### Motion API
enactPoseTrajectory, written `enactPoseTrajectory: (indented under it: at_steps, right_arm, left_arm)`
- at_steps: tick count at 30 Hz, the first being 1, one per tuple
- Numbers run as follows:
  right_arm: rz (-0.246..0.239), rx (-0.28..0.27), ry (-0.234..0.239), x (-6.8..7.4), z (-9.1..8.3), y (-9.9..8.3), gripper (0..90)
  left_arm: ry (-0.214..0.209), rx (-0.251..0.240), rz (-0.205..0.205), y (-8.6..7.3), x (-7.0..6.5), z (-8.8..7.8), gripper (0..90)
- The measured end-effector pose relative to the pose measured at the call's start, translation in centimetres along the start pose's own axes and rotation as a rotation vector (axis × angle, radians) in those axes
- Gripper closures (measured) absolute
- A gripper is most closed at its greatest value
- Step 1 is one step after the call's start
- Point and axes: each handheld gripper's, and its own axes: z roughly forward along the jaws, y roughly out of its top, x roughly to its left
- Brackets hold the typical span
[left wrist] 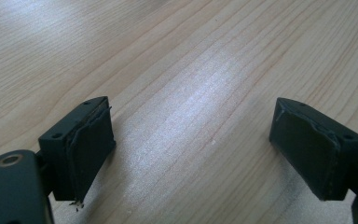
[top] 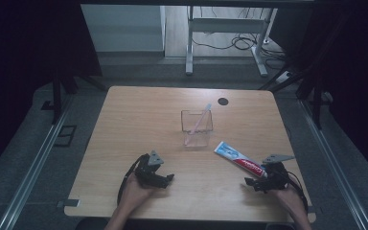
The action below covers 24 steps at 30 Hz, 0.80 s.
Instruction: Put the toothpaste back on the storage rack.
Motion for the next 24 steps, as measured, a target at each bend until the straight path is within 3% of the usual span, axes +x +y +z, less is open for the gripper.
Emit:
enactPoseTrajectory:
  at_steps: [6,15,24]
  right_arm:
    - [-0.002,0.021,0.027,1.0,-0.3,-0.2,4.3]
    - [0.036,0.065,0.010,0.7,-0.7,0.9,8.6]
    - [-0.009,0.117,-0.035,0.8,-0.4,3.1,14.2]
  left_arm:
    - [0.000,0.000,0.000,0.0,0.0,0.0,13.4]
    - [0.000,0.000,0.000,0.0,0.0,0.0,13.4]
    - [0.000,0.000,-0.002,0.0,0.0,0.0,13.3]
